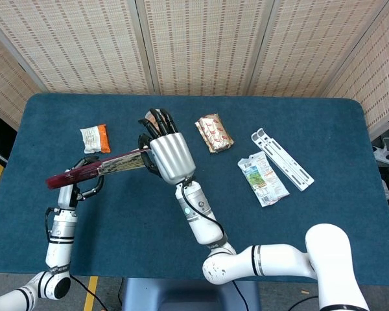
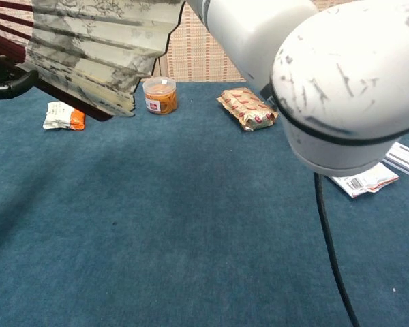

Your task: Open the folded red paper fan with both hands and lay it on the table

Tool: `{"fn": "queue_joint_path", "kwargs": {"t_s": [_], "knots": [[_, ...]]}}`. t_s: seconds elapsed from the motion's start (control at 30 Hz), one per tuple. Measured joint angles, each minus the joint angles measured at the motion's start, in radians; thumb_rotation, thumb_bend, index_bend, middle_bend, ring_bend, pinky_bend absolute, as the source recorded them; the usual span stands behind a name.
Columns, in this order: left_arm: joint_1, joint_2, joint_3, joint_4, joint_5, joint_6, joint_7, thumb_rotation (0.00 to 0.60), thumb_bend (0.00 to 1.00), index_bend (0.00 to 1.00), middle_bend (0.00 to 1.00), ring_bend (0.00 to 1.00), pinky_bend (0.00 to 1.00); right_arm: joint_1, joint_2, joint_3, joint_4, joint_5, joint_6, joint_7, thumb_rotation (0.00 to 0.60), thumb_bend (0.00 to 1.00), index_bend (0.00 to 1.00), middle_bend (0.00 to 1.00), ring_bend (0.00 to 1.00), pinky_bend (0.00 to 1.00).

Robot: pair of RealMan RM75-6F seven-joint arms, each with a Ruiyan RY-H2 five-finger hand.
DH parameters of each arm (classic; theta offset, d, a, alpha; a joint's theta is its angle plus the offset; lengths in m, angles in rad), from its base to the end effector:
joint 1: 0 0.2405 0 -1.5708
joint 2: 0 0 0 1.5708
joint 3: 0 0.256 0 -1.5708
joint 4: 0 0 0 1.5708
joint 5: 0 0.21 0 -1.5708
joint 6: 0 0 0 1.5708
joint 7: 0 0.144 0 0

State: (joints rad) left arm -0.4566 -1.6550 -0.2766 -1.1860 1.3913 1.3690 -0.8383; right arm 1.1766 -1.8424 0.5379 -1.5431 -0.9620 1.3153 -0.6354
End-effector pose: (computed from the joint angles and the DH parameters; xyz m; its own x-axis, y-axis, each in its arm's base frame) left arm -0.2331 0.3278 0.0441 -0.5786 0.0123 0.8155 0.7907 -0.2366 0.5646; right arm 0.0949 -0.3529 0.0031 0.0884 0.1052 0.9905 -0.8535 -0.5046 0.1297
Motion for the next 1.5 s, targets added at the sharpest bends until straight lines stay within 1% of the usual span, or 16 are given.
{"fn": "queue_joint_path", "kwargs": {"t_s": [0.17,0.3,0.33,0.43,0.53,0.87,1.03,1.3,1.5], "knots": [[0.001,-0.006,-0.005,-0.006,0.0,0.01,0.007,0.6,0.45,0.51,0.59,0.29,0.21,-0.002,-0.004,-0.004,0.006,-0.002,0.0,0.003,0.6,0.71,0.78,0.19,0.0,0.04],[0.004,-0.009,-0.016,-0.009,-0.006,0.025,0.019,0.6,0.58,0.58,0.67,0.34,0.21,-0.004,-0.005,-0.009,0.013,-0.013,0.001,0.009,0.6,0.71,0.78,0.19,0.0,0.04],[0.005,-0.009,-0.019,-0.009,-0.008,0.027,0.021,0.6,0.63,0.6,0.69,0.36,0.22,-0.005,-0.004,-0.009,0.014,-0.016,0.001,0.011,0.6,0.71,0.78,0.19,0.0,0.04],[0.007,-0.008,-0.026,-0.006,-0.016,0.03,0.027,0.6,0.75,0.65,0.74,0.4,0.24,-0.011,0.004,-0.004,0.012,-0.022,0.007,0.017,0.6,0.71,0.78,0.19,0.0,0.04],[0.005,-0.006,-0.03,-0.004,-0.02,0.026,0.033,0.6,0.79,0.66,0.75,0.42,0.25,-0.021,0.02,0.0,0.005,-0.027,0.013,0.021,0.6,0.71,0.78,0.19,0.0,0.04],[-0.01,0.013,-0.03,0.054,-0.014,0.0,0.054,0.6,0.78,0.65,0.75,0.42,0.25,-0.079,0.11,0.001,-0.043,-0.039,0.024,0.034,0.6,0.71,0.77,0.19,0.0,0.05],[-0.023,0.017,-0.032,0.106,-0.007,0.0,0.09,0.6,0.77,0.65,0.74,0.42,0.25,-0.113,0.16,-0.017,-0.077,-0.057,0.018,0.052,0.6,0.71,0.77,0.19,0.0,0.06],[-0.051,0.018,-0.041,0.23,0.003,0.014,0.154,0.6,0.75,0.63,0.73,0.42,0.24,-0.17,0.238,-0.056,-0.125,-0.109,0.013,0.095,0.6,0.71,0.77,0.19,0.0,0.07],[-0.07,0.005,-0.042,0.314,0.006,0.022,0.182,0.6,0.73,0.62,0.72,0.41,0.23,-0.197,0.263,-0.079,-0.14,-0.145,0.018,0.118,0.6,0.71,0.76,0.19,0.0,0.07]]}}
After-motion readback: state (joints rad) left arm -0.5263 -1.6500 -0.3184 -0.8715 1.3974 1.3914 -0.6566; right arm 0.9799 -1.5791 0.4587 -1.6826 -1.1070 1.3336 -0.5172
